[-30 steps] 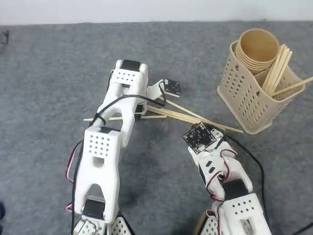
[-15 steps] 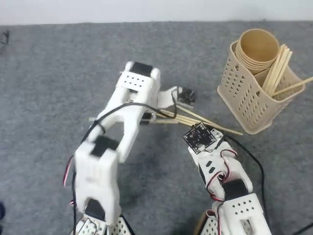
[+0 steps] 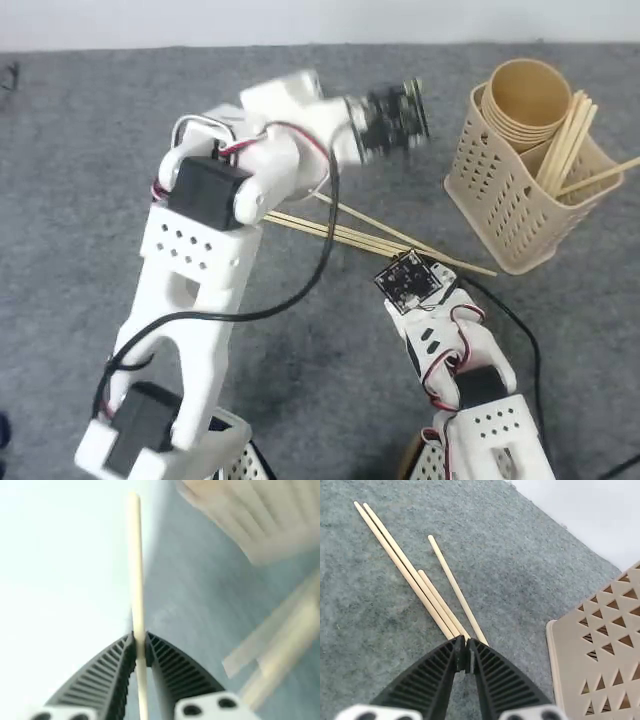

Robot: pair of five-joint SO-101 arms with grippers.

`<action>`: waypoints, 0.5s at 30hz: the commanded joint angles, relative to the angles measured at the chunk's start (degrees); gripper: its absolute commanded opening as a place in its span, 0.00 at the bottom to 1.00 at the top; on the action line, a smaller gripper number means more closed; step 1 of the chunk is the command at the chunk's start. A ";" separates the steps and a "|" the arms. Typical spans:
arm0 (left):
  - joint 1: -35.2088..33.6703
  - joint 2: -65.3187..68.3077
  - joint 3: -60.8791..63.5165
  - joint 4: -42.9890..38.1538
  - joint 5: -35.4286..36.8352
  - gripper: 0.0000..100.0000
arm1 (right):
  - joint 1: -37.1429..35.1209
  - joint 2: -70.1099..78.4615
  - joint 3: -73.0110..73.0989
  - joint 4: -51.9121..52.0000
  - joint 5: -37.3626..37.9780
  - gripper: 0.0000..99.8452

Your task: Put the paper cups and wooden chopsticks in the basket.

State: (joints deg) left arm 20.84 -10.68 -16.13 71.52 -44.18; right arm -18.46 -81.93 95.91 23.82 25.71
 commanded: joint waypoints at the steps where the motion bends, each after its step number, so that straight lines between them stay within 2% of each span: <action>1: 2.73 -2.55 -0.31 -21.10 18.29 0.01 | -0.13 -0.66 0.97 -0.92 0.26 0.01; 3: 5.19 -2.46 -0.13 -28.84 25.32 0.01 | -0.13 -0.66 0.97 -0.92 0.26 0.01; 6: 11.08 -2.37 -0.31 -35.16 32.35 0.01 | -0.13 -0.66 0.97 -0.84 0.26 0.01; 9: 17.23 -2.29 -0.13 -40.97 32.62 0.01 | -0.13 -0.57 0.97 -0.84 0.26 0.01; 15: 25.41 -2.11 -0.04 -41.76 33.14 0.01 | -0.13 -0.57 0.97 -0.84 0.26 0.01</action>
State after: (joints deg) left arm 42.11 -10.77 -16.04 31.60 -12.00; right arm -18.46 -81.93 95.91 23.82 25.71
